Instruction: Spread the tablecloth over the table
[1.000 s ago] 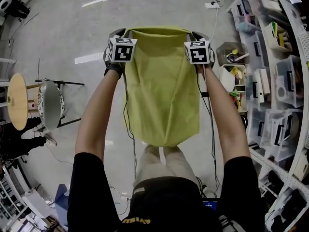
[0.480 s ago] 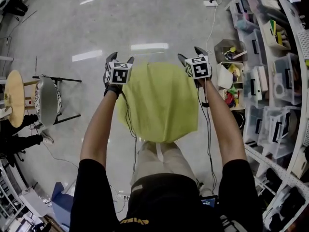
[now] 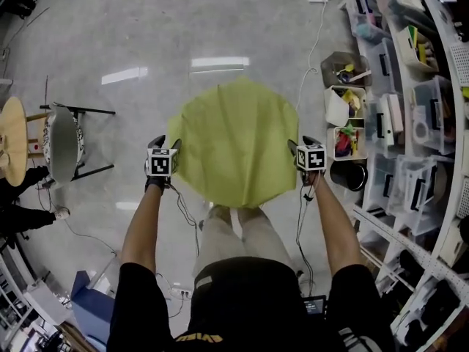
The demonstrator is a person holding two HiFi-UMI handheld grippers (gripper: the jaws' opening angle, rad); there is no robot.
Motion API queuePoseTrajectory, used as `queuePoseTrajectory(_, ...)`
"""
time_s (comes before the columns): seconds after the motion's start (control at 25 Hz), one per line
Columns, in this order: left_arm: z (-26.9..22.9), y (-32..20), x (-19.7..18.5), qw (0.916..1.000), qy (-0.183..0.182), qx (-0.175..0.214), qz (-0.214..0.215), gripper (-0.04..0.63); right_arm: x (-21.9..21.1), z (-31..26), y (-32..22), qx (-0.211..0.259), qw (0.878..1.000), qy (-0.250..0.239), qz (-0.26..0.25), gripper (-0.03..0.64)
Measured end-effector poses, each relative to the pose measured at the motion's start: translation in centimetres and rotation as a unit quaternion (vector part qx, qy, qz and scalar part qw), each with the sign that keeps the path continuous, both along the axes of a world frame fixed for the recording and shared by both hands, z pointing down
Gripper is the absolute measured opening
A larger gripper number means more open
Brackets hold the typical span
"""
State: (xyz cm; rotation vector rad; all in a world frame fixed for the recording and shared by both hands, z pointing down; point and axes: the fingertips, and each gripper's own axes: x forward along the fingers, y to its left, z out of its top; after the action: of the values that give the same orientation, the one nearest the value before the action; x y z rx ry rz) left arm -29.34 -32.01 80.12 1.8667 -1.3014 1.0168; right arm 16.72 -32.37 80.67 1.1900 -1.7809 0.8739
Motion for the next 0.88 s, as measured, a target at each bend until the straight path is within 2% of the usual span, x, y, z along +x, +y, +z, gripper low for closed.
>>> queuePoseTrajectory(0.08, 1.1, 1.1, 0.5, 0.9998, 0.017, -0.011, 0.006, 0.253, -0.2, 1.1, 1.6, -0.011, 1.0, -0.002, 0.009, 0.245)
queuePoseTrajectory(0.24, 2.1, 2.0, 0.4, 0.9997, 0.014, -0.018, 0.002, 0.229, -1.7, 2.5, 2.4, -0.019, 1.0, 0.003, 0.012, 0.243)
queuePoseTrajectory(0.36, 2.9, 2.4, 0.9, 0.9997, 0.006, -0.022, -0.003, 0.07, -1.6, 3.0, 2.5, -0.016, 1.0, 0.02, 0.005, 0.197)
queuePoseTrajectory(0.44, 3.1, 2.4, 1.1, 0.9997, 0.002, -0.022, -0.01, 0.023, -1.5, 3.0, 2.4, -0.013, 0.999, 0.035, -0.006, 0.143)
queuePoseTrajectory(0.56, 2.8, 2.5, 1.0, 0.9995, 0.003, -0.023, -0.02, 0.02, -1.0, 2.4, 2.4, -0.007, 0.998, 0.054, -0.012, 0.045)
queuePoseTrajectory(0.64, 2.5, 2.5, 0.7, 0.9995, 0.004, -0.024, -0.022, 0.02, -0.3, 1.9, 2.3, -0.002, 0.998, 0.059, -0.007, 0.006)
queuePoseTrajectory(0.88, 1.3, 3.0, -0.4, 0.9993, 0.016, -0.025, -0.024, 0.02, 4.5, 0.4, 2.5, -0.003, 0.997, 0.073, 0.037, 0.005)
